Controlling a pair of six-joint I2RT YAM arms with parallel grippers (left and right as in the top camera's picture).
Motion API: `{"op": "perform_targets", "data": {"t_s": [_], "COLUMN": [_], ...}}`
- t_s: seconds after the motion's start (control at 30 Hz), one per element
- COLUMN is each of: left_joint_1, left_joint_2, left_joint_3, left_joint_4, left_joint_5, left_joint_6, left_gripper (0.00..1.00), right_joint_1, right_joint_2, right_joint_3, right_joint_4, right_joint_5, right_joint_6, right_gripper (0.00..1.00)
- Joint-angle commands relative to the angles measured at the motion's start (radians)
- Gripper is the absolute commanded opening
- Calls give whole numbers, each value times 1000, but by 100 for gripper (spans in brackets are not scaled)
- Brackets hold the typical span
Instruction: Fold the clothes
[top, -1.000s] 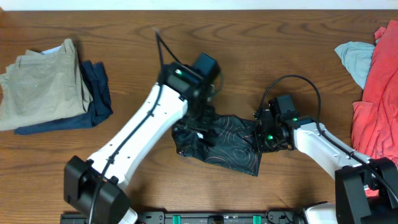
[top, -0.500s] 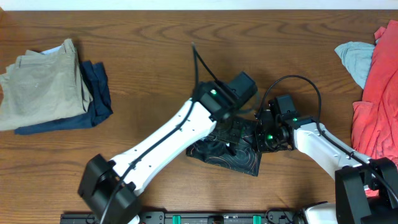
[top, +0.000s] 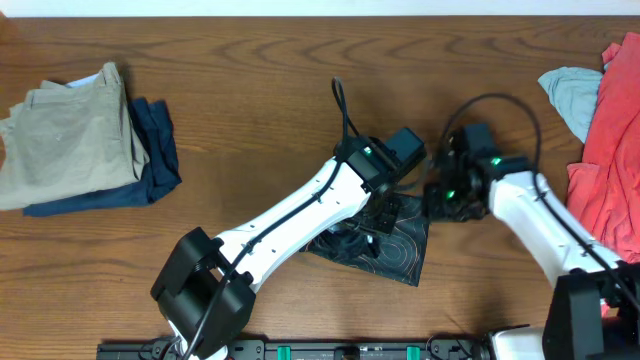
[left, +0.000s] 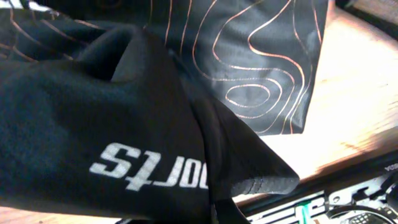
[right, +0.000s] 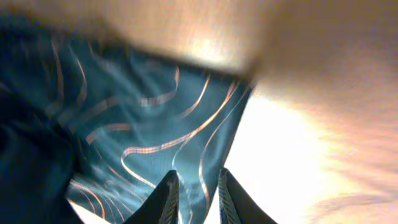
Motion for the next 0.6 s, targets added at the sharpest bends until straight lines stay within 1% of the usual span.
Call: {"op": "perform_targets", "data": {"t_s": [0.0,0.23,0.4,0.43,0.47,0.5,0.57], "left_joint_1": [-1,-18,-53,-61,-69,-77,-90], "left_joint_2": [11,11,11,13,15,16,16], "left_joint_3": [-7,-7,-7,-7,-7,-7,-7], "left_joint_4": [13,48,97,106,118,129,148], "left_joint_5": [2,6,17,17,18,20,32], "left_joint_6": [-6,-13,-13,-13,-13,-13,6], "left_gripper": [6,6,8,17,35,46,54], "right_joint_1": [-33,-46,-46,-46,-46,-46,-46], "right_joint_2": [-9,-8,-8,-8,-8,-8,-8], "right_joint_3": [40,36,36,36,36,36,36], "right_joint_4": [-12,-61,-76,-76,-76,-76,-80], "right_joint_5": [38,173,187,187,187,187,187], "right_joint_6": [8,46,71,72,72,72,72], "right_gripper": [20,20,20,20,20,20,21]}}
